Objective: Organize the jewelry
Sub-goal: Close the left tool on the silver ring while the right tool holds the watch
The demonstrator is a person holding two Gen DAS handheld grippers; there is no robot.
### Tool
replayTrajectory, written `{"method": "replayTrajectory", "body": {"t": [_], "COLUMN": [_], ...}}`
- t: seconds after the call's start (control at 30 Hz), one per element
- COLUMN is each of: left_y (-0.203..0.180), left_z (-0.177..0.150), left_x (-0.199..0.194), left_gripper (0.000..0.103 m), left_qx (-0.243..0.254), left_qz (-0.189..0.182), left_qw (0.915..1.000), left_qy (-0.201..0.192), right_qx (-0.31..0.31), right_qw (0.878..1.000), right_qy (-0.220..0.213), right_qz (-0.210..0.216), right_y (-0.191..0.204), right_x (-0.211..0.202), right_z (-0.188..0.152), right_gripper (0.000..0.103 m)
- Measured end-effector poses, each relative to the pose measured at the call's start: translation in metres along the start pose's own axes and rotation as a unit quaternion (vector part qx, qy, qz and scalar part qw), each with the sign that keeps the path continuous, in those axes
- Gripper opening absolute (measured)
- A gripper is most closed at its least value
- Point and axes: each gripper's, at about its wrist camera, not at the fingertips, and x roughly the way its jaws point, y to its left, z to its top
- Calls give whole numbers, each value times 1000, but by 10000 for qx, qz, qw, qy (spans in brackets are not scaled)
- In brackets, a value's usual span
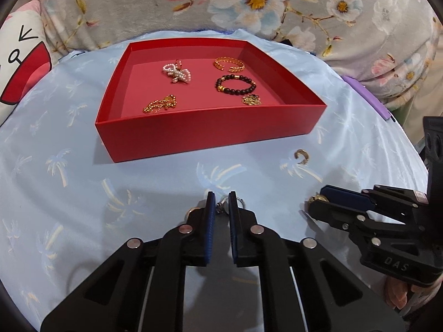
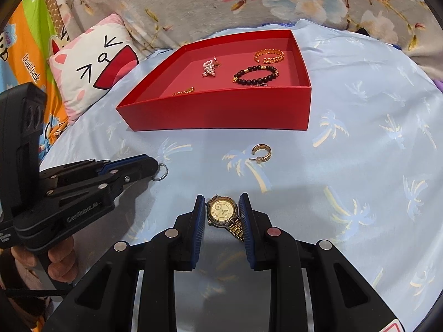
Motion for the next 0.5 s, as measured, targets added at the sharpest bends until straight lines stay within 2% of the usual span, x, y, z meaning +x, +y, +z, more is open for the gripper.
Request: {"method": "replayTrajectory", "body": {"t": [0.23, 0.3, 0.33, 0.5], "left_y": [-10, -11, -12, -13], "left_z": [-6, -6, -5, -2], "left_x": [-8, -8, -8, 0], "left_gripper": [12, 33, 36, 36], "left_qx": [192, 249, 279, 469], "left_qz": [6, 65, 147, 180], "left_qw": [9998, 9996, 9994, 9987], "left_qy": [-68, -95, -131, -55], "right_qx": [54, 73, 83, 110], "right_qw": [10000, 10000, 10000, 9999], "right_qy": [-23, -29, -32, -40], "right_qz": [16, 27, 31, 45], "right_y": [-2, -3, -3, -4], "right_x": [-4, -4, -5, -6], "right_z": [-3, -4, -4, -5], "right_gripper": [24, 24, 24, 24]}}
